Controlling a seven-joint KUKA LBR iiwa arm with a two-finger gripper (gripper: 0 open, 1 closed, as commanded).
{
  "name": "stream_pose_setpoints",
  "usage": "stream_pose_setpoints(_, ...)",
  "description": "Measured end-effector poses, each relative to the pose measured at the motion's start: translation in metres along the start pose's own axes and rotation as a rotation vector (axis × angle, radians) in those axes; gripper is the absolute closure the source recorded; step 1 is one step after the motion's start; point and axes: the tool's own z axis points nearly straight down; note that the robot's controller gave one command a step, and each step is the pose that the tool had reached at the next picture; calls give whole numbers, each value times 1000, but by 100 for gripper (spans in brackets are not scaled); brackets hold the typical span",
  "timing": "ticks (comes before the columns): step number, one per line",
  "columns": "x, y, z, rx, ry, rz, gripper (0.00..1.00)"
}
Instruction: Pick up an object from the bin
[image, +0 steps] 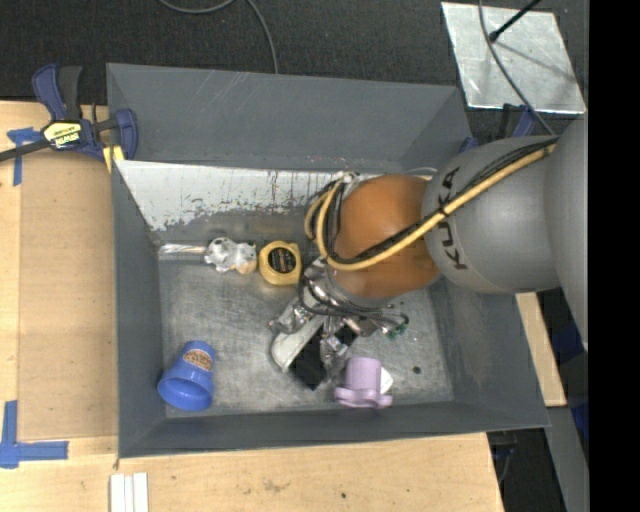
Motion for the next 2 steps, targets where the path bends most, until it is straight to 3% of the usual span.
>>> stream_pose_setpoints(1, 0, 0, 0, 0, 0, 0, 100)
stream_pose_setpoints(2, -7, -10, -97, -4, 11, -64, 100)
